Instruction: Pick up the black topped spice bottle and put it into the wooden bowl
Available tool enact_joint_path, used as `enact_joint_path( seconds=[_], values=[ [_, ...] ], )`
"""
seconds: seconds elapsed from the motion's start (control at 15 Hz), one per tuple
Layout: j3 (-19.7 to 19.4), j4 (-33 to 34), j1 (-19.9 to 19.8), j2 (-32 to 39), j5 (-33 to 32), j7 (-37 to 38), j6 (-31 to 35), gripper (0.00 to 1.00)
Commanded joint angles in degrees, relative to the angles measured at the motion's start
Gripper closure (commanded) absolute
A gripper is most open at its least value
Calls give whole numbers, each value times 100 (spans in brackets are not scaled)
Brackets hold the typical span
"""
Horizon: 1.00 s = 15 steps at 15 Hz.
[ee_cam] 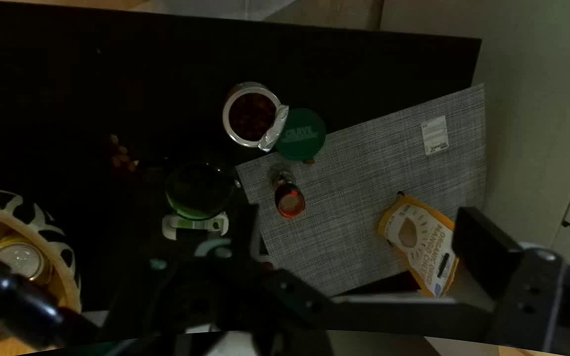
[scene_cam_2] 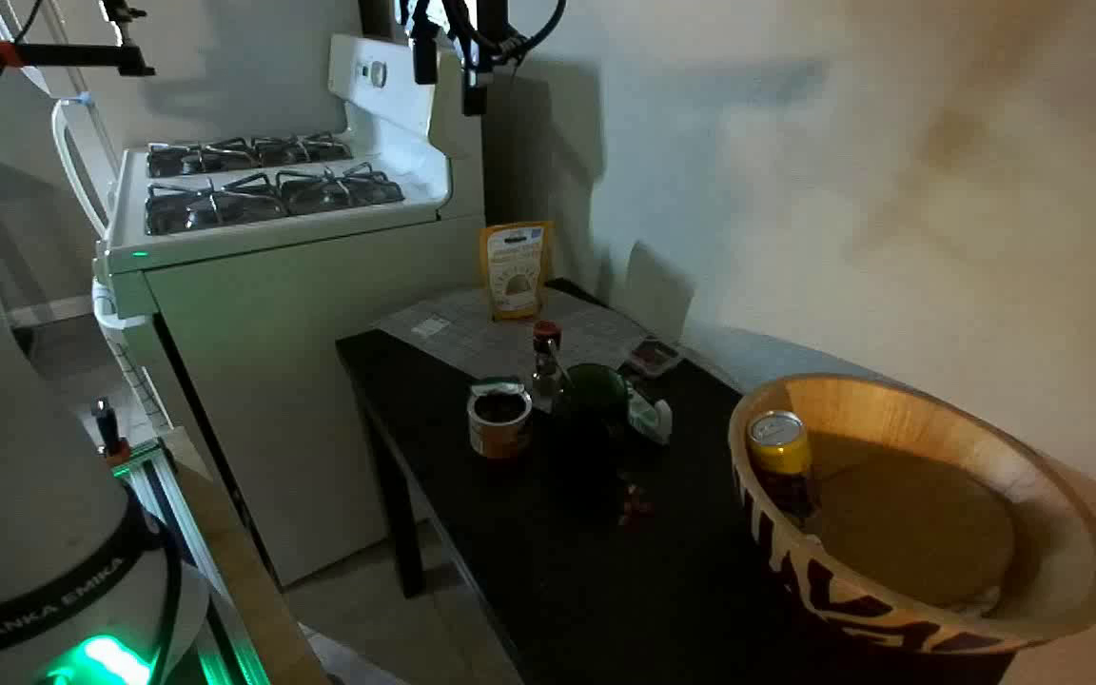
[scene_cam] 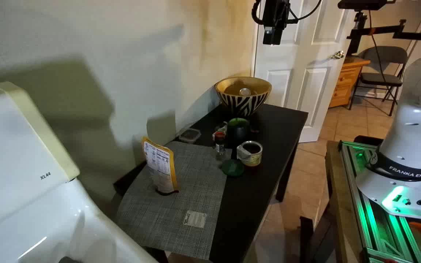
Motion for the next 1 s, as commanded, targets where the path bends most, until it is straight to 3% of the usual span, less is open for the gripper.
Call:
enact_joint_path(
  seconds=[0.0, 0.27, 0.4, 0.73, 0.93],
  values=[
    [49, 12, -67, 7, 29, -30, -14, 0],
    [49, 12, -66, 8, 29, -30, -14, 0],
    [285, -12, -83, 310, -198, 149, 402, 0],
    [718, 126, -206, 1651, -943, 948, 1334, 0],
    [424, 543, -93, 2645, -735, 138, 1225, 0]
  ],
)
